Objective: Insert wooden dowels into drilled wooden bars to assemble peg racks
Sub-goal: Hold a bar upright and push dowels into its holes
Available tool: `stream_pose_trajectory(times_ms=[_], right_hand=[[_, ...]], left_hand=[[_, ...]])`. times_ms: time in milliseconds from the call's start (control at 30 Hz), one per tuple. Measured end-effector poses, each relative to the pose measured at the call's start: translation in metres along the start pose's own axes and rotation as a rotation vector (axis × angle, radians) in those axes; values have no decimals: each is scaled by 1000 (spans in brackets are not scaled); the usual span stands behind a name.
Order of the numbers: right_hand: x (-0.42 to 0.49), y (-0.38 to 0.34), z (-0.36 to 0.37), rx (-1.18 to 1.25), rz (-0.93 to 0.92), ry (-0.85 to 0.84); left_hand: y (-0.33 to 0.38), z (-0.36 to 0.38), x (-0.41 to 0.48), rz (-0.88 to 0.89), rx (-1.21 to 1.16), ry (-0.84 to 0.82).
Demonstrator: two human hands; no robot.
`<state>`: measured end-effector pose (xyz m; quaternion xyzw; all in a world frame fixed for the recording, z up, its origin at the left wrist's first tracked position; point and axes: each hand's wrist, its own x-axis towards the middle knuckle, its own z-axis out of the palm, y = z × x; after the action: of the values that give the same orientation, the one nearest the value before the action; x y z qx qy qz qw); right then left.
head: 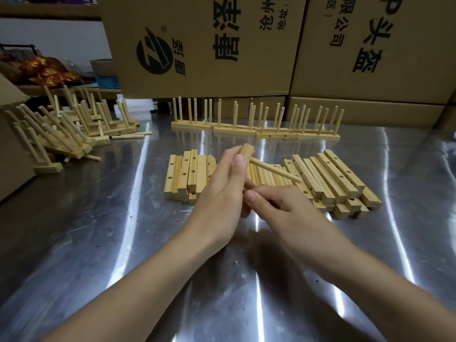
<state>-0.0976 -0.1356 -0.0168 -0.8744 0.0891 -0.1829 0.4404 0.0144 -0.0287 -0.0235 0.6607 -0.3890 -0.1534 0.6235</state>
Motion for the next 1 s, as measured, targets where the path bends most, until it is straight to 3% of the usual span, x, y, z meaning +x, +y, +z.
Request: stream_pose_trajectory(times_ms=[300, 467, 567, 733, 867, 1000], right_hand=[[3, 6, -12, 78, 27, -86], [0, 11, -6, -457, -181, 105], [0, 13, -3, -282, -215, 110], [5, 7, -10, 139, -162, -90], [3, 2, -13, 159, -172, -129], [13, 7, -21, 96, -122, 40]], left_hand=[[4, -8, 2, 44, 20, -120], [4, -8, 5, 2, -48, -67], [3, -6, 4, -16, -110, -73], [3, -2, 2, -63, -99, -61], [5, -5, 3, -19, -77, -44], [2, -15, 14, 57, -78, 222]])
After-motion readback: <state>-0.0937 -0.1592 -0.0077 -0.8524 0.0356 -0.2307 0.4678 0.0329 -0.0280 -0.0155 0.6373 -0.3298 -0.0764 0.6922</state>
